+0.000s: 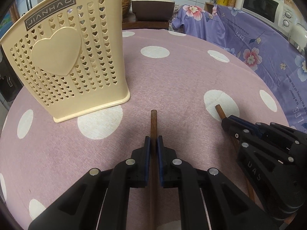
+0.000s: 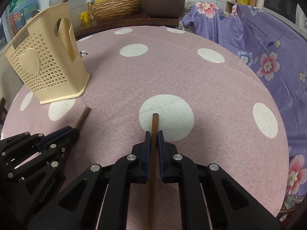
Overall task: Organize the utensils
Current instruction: 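Close the left tool on the last brown chopstick while the right tool holds its chopstick, then carry the chopstick into the holder with the left tool while the right tool inserts its chopstick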
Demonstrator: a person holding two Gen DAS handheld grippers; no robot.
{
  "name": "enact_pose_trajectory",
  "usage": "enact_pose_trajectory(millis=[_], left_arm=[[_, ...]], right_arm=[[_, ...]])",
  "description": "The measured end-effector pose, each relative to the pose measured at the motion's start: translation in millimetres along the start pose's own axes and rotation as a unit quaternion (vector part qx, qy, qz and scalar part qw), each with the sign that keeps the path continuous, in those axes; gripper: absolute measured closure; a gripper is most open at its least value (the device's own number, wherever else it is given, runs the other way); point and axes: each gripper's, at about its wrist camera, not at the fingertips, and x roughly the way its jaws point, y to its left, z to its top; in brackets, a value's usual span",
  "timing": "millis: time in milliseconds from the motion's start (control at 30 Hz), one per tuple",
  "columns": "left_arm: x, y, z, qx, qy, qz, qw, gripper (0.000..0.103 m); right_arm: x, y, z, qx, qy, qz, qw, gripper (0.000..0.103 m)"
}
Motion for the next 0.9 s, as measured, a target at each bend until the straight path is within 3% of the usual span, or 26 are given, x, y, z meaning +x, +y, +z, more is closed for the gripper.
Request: enact_pose_trajectory(millis=[100, 233, 333, 467, 633, 900], left_arm=[[-11, 6, 2, -0.01, -0.016, -0.001, 0.9998, 0.095], [-43, 12, 5, -0.01, -0.054, -0.009, 0.9985, 0.095], [-77, 24, 4, -0.033, -0.083, -0.036, 0.9953, 0.095], [-140, 43, -12, -0.05, -0.157, -0.033, 0.9857, 0.095], [-194, 65, -36, -0.085, -0.212, -0.053, 0.972, 0.095], [-208, 73, -44, -0.099, -0.236, -0.049, 0.9653, 0.095]], right_arm=[[-2, -5, 1, 0.024, 0.003, 0.039, 0.999, 0.095], [-29, -8, 4, 0.034, -0.031, 0.07, 0.996, 0.095], [-59, -10, 5, 0.043, -0.065, 0.102, 0.992, 0.095], [-115, -11, 0, 0.045, -0.125, 0.144, 0.981, 0.095], [-180, -8, -21, 0.031, -0.19, 0.183, 0.964, 0.095], [-224, 14, -34, -0.005, -0.232, 0.198, 0.952, 0.095]])
